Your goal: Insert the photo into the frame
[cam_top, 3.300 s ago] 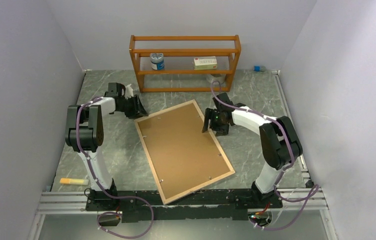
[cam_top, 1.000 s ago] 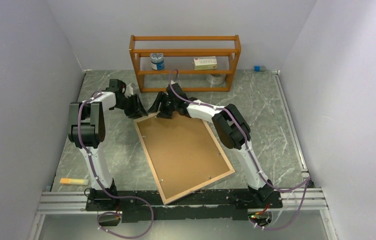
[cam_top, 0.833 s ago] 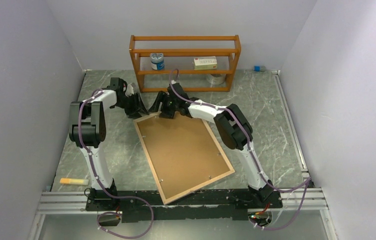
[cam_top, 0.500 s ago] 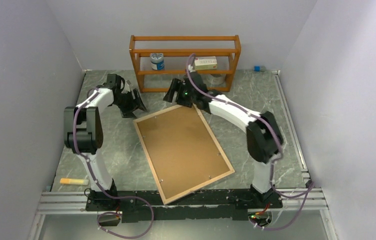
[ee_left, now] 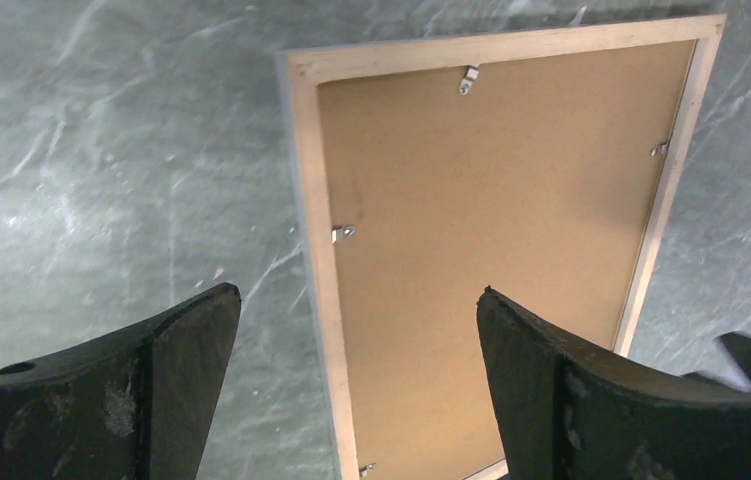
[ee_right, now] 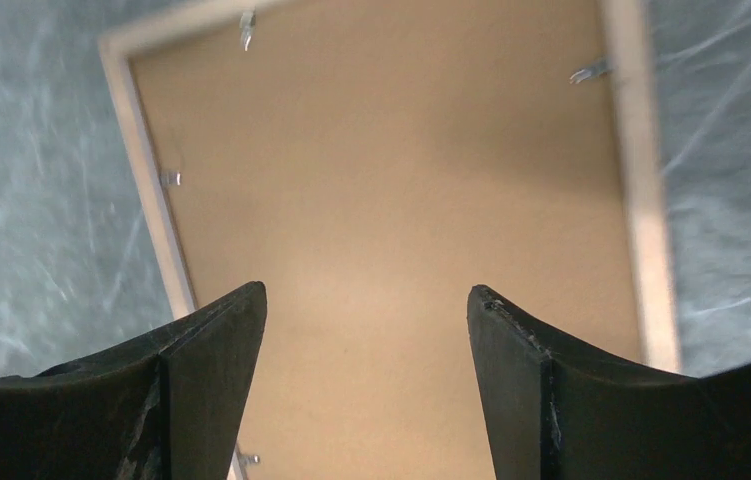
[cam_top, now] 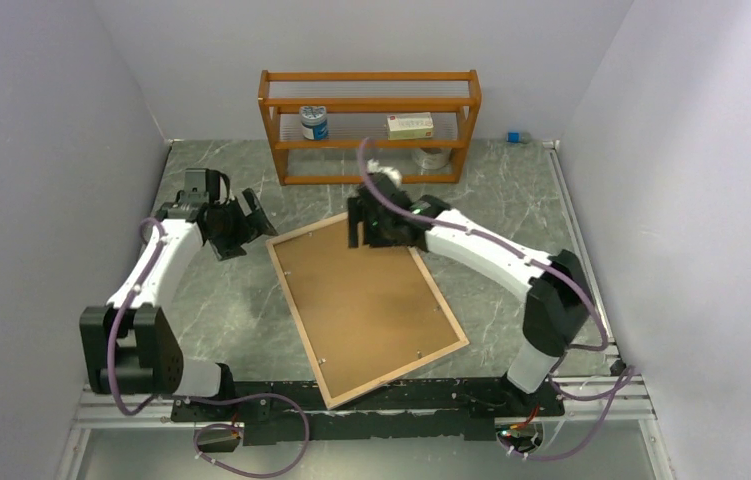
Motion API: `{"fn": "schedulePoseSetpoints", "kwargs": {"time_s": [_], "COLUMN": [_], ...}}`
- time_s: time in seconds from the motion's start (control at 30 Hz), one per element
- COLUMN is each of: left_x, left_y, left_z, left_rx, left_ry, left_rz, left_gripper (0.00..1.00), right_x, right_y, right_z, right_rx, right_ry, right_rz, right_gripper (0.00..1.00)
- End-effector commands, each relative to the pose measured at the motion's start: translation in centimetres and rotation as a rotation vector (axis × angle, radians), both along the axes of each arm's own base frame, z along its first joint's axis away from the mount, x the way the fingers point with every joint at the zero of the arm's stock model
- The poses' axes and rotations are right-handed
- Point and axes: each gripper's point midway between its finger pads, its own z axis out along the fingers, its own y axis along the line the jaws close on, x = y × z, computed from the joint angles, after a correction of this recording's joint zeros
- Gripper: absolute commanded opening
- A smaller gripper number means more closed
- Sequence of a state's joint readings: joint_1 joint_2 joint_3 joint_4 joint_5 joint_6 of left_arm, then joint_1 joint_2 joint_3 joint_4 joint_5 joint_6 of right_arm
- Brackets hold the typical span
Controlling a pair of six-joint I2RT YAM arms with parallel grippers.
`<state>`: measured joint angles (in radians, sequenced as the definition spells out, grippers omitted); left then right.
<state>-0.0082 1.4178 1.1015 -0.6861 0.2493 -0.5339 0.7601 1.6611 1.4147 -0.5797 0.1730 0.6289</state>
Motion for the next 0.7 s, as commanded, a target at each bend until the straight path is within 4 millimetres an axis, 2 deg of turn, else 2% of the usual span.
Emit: {"fn": "schedulePoseSetpoints", "kwargs": {"time_s": [0.0,0.17,0.27,0.4,0.5,0.67], "left_x": [-2.1,-5.3,-7.1,-9.0,-9.8,-10.2], "left_y": [2.2,4.2,5.3,6.5,7.4,7.7], "left_z": [2.0,2.9,3.4,4.0,4.1,3.6], "left_rx": [0.072,0.135,0.169,0.197,0.219,0.218], "left_ry": [-0.043,-0.046,-0.047,-0.056,-0.05,-0.023], "left_rz": [0.142,0.269,0.341,0.411,0.461,0.465], "left_gripper": [0.93,0.92,0.92,0.91,0.92,0.93], "right_x": [-4.5,-9.7,-12.1,-14.2,-15.1,-15.9], "right_y": [4.9,11.6,13.8,15.4,15.6,15.5], "right_z": [-1.5,-3.7,-5.6,-7.5,-9.0,-11.4], "right_rx": [-0.118,-0.215,-0.3,-0.372,-0.403,-0.431], "right_ry": [0.036,0.064,0.079,0.099,0.117,0.149], "right_rz": [0.135,0.29,0.362,0.417,0.428,0.433], "right_gripper": [0.76,0.75,0.72,0.66,0.61,0.54]}}
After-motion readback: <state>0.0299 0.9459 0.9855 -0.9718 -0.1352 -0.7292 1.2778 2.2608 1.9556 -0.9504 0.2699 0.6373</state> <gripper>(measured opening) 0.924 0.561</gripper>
